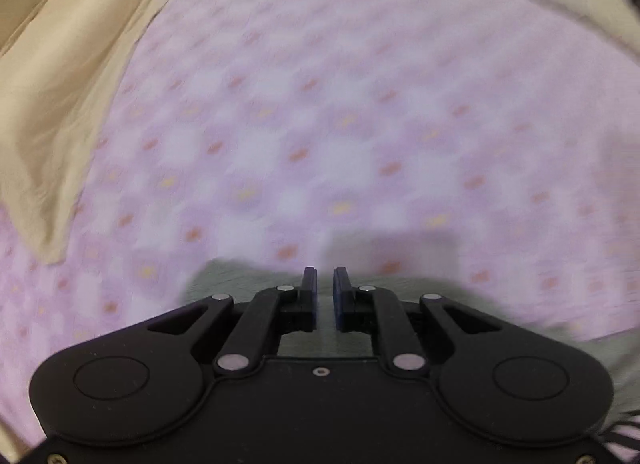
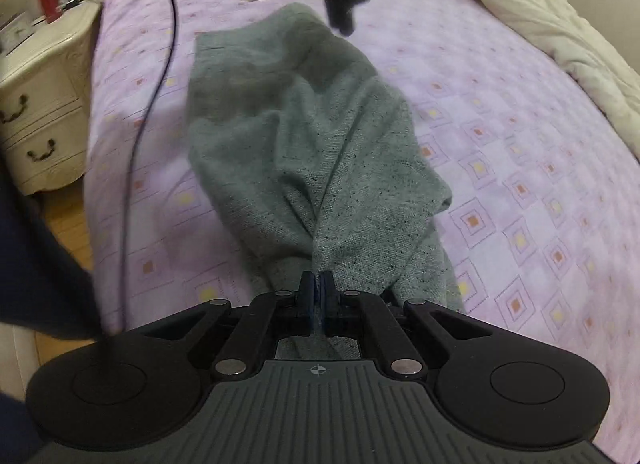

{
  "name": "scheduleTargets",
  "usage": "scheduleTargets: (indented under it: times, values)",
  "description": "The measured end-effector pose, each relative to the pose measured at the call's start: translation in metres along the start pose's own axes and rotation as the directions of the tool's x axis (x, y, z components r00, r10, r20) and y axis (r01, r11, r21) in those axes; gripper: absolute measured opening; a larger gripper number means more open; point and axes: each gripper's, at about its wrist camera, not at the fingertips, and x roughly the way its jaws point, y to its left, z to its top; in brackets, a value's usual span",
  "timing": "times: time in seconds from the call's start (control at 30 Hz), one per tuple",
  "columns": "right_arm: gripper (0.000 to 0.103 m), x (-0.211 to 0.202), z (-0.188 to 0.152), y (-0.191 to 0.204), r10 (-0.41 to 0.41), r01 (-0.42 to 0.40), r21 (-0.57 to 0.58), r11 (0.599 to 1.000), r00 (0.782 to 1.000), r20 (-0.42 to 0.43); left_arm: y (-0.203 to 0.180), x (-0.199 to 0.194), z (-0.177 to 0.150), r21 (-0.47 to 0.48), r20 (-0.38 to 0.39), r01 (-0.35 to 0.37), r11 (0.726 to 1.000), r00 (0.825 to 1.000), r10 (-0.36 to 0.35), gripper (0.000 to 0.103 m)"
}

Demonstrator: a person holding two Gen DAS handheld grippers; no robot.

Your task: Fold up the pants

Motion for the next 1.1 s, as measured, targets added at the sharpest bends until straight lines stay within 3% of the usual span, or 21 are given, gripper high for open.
scheduleTargets:
  times: [0.1, 0.17, 0.3, 0.4, 0.5, 0.6, 0.67, 0.77, 0.9, 1.03, 1.1]
  values:
    - [0.003, 0.003, 0.002, -0.002, -0.007, 0.007, 0.031, 1.000, 1.000, -0.007, -0.027, -0.008, -0.008, 0.040, 0.017, 0.138, 0.990, 0.990, -0.139, 0.020]
    - [0.003, 0.001, 0.002, -0.005, -0.003, 0.004, 0.037, 0.999, 1.000, -0.011, -0.041, 0.000, -0.020, 0.094, -0.028, 0.173, 0.980, 0.985, -0.171, 0.021]
    - [0.004, 0.002, 0.007, -0.009, 0.001, 0.000, 0.073, 0.997, 1.000, -0.013, -0.043, 0.050, -0.063, 0.172, -0.224, 0.124, 0.977, 0.971, -0.084, 0.018]
    - [0.005, -0.009, 0.008, -0.023, 0.018, -0.019, 0.107, 0.994, 1.000, 0.010, -0.040, 0.047, -0.079, 0.214, -0.163, 0.133, 0.968, 0.982, -0.099, 0.018]
    - [0.014, -0.031, 0.012, -0.047, 0.006, -0.022, 0.189, 0.982, 0.996, 0.084, -0.039, 0.047, -0.076, 0.174, -0.174, 0.129, 0.976, 0.980, -0.099, 0.018]
    - [0.016, -0.041, 0.022, -0.078, 0.006, -0.054, 0.301, 0.952, 0.988, 0.157, -0.032, 0.048, -0.073, 0.130, -0.179, 0.147, 0.981, 0.976, -0.122, 0.017]
    - [0.016, -0.033, 0.031, -0.099, 0.055, -0.117, 0.376, 0.919, 0.983, 0.174, -0.028, 0.048, -0.073, 0.127, -0.175, 0.155, 0.980, 0.976, -0.131, 0.017]
    - [0.017, -0.002, 0.043, -0.120, 0.170, -0.228, 0.446, 0.865, 0.971, 0.168, -0.026, 0.045, -0.076, 0.120, -0.172, 0.160, 0.980, 0.975, -0.138, 0.017]
    - [0.018, 0.036, 0.057, -0.117, 0.207, -0.230, 0.400, 0.887, 0.973, 0.101, -0.022, 0.043, -0.078, 0.095, -0.171, 0.170, 0.981, 0.974, -0.152, 0.017]
    - [0.021, 0.042, 0.057, -0.110, 0.291, -0.293, 0.422, 0.858, 0.954, 0.071, -0.014, 0.022, -0.079, 0.106, -0.167, 0.189, 0.976, 0.971, -0.170, 0.018]
    - [0.021, 0.039, 0.057, -0.109, 0.316, -0.316, 0.443, 0.839, 0.946, 0.077, -0.007, 0.003, -0.074, 0.124, -0.117, 0.212, 0.969, 0.973, -0.198, 0.018]
